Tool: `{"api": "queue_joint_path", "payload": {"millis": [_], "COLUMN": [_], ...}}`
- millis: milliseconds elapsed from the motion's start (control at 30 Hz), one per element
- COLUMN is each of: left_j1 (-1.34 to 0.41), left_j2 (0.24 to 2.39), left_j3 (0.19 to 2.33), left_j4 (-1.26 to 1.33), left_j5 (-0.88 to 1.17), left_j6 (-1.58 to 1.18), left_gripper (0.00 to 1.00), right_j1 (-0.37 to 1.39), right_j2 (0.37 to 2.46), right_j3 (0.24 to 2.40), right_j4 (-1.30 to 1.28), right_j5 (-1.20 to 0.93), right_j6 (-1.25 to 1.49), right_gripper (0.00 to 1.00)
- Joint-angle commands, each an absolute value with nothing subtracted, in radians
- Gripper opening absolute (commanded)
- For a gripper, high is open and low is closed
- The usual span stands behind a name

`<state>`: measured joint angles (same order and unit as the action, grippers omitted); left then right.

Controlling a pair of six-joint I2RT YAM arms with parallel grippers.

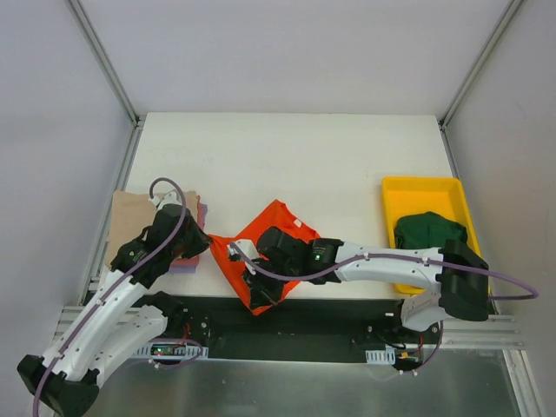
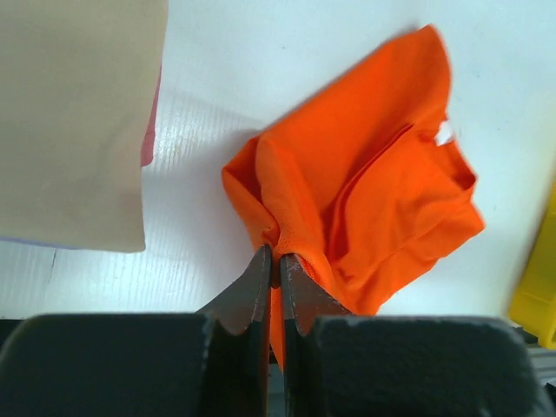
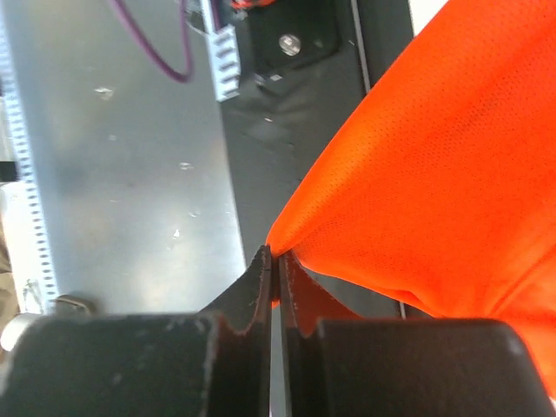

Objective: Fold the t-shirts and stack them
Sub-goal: Fold the long partially folded tshirt into a neat square

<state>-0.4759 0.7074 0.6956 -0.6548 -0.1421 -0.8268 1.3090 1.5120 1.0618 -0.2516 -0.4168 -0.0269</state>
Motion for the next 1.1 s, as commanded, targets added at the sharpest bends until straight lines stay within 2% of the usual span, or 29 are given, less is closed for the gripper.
{"api": "queue_joint_path", "payload": {"millis": [0,267,733,1067], "left_j1": [-0.46,-0.462,-0.569,-0.618], "left_j2": [0.634,0.774,1.135,1.44], "left_j3": [0.765,0.864,1.005,1.167], "left_j4": [-0.709,-0.666,-0.488,-0.472], "left_j5": [-0.232,-0.201,-0.176,-0.201], "left_j6": [-0.819,-0.819,-0.795,-0.795], "left_gripper": [0.0,0.0,0.0,0.0], "right_j1": [1.321,1.293,1.098,0.944], "right_j2": [1.434,1.333,1.066,1.002], "right_j3": [1.085,1.019,0.76,0.664], "right_j4": [-0.175,-0.192,-0.198,-0.233], "right_j5": [-0.565,-0.408,-0.311,-0.219], "right_j6": [0.051,0.067,0.175,0.19], "right_gripper": [0.01,0.02,0.02,0.03]}}
